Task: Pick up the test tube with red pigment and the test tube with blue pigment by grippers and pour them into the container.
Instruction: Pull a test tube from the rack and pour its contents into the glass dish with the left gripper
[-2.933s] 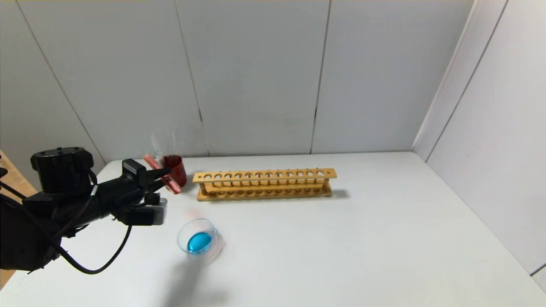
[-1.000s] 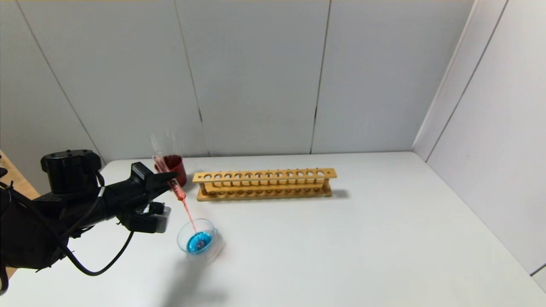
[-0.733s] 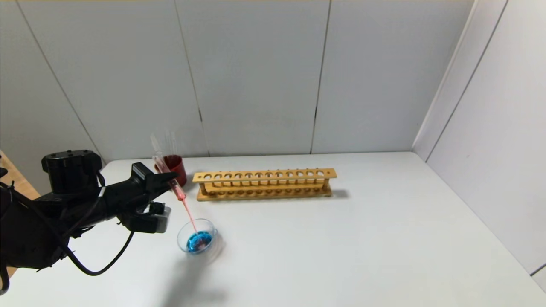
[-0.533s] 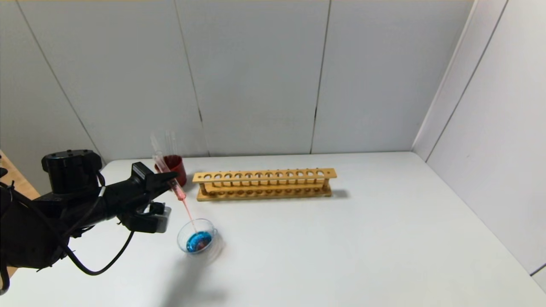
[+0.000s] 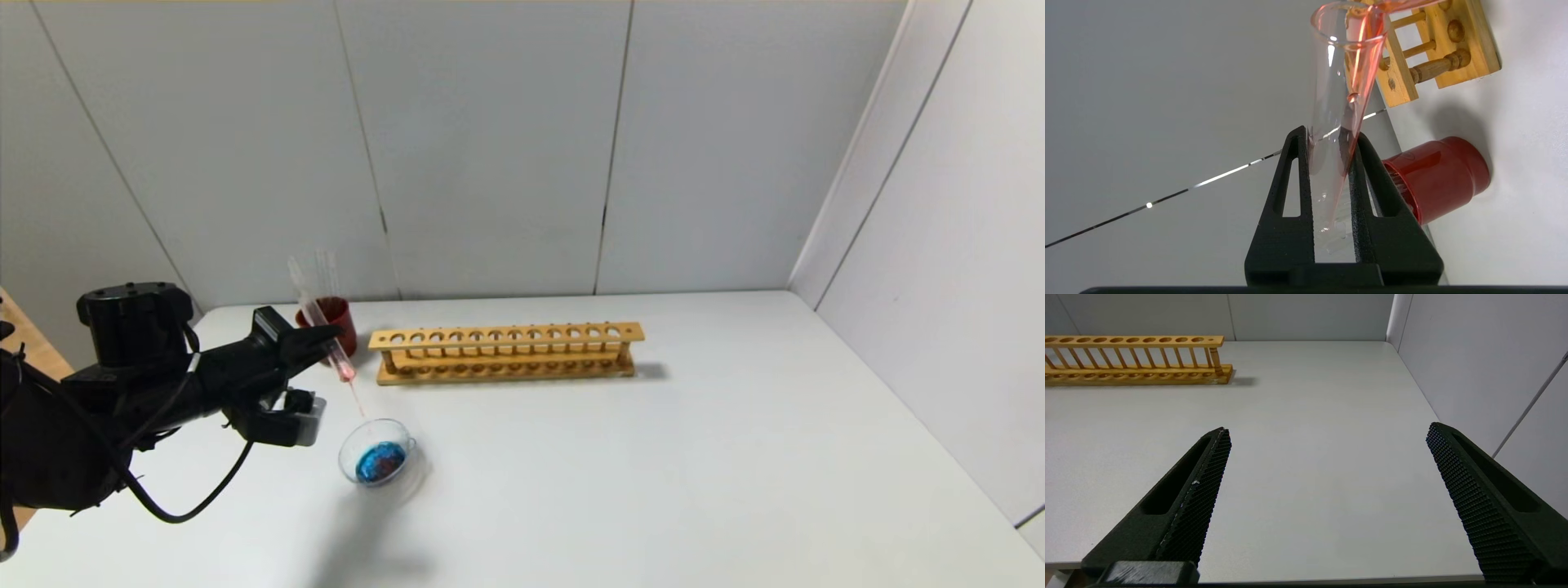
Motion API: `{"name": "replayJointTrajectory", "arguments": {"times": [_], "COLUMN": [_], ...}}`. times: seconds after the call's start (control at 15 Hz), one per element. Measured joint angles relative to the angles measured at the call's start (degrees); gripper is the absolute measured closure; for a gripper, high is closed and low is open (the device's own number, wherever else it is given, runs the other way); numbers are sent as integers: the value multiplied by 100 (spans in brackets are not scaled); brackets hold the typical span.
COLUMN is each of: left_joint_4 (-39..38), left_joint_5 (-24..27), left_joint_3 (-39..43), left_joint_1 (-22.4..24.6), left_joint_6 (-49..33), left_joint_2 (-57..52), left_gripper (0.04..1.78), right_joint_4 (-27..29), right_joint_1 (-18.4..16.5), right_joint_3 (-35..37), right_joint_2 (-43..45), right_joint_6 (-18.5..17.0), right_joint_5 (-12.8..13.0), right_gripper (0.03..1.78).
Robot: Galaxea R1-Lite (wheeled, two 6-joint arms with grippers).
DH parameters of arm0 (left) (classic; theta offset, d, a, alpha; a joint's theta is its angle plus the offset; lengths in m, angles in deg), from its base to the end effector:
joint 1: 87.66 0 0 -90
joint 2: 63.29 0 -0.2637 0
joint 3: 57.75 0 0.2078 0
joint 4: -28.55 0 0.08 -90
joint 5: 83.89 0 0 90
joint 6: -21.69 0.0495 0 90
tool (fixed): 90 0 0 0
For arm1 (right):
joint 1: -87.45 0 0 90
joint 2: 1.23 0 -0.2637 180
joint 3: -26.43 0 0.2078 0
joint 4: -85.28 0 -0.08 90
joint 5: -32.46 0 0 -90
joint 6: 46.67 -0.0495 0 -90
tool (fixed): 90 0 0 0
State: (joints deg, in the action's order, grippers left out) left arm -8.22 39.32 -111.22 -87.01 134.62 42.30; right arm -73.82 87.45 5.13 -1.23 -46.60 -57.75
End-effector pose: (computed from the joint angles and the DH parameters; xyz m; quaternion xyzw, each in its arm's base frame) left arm 0.3158 -0.0235 0.0578 0.7715 -0.1610 -0.2600 0.5580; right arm 0.0594 0.0002 0.0764 -0.0006 -0.0035 0.0018 1.0000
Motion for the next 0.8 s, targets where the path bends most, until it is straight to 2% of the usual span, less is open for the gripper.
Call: {"name": "replayJointTrajectory", "arguments": {"times": [0.8], "left_joint_4": [13], "left_joint_5": [-9], "left_joint_3": [-157], "left_joint_1": [28], "left_joint_6": [647], "left_joint_2": [-39], "left_gripper": [152], "right_joint_4": [0], "right_joint_1": [0], "right_joint_3": [0], "right_joint_2": [0], "right_joint_6": [0], "right_joint_5": [0], "right_gripper": [6]}}
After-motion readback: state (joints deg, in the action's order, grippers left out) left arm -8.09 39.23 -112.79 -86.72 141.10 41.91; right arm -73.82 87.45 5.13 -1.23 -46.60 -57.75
